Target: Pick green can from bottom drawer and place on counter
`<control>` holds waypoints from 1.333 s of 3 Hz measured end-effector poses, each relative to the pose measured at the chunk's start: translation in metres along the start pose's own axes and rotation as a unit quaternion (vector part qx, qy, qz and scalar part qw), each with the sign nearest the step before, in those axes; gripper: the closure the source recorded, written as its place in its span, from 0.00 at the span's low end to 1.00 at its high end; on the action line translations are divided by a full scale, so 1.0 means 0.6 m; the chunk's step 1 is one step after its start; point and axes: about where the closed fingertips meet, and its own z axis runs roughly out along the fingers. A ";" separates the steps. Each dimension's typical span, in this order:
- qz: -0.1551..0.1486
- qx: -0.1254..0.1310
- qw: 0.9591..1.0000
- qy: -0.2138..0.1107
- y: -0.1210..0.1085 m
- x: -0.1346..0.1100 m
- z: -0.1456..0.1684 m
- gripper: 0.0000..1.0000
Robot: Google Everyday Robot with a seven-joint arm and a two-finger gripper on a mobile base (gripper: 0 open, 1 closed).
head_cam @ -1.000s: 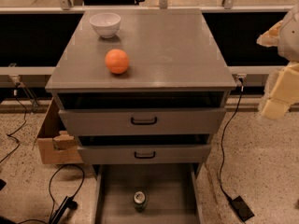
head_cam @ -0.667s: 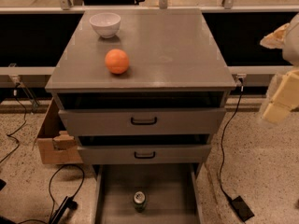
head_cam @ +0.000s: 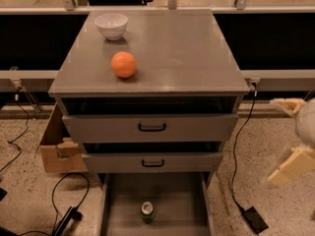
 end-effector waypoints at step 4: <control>0.016 0.008 0.986 -0.165 0.053 0.078 0.167 0.00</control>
Offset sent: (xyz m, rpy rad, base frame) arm -0.0032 0.0151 -0.1658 0.4683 -0.1712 0.0617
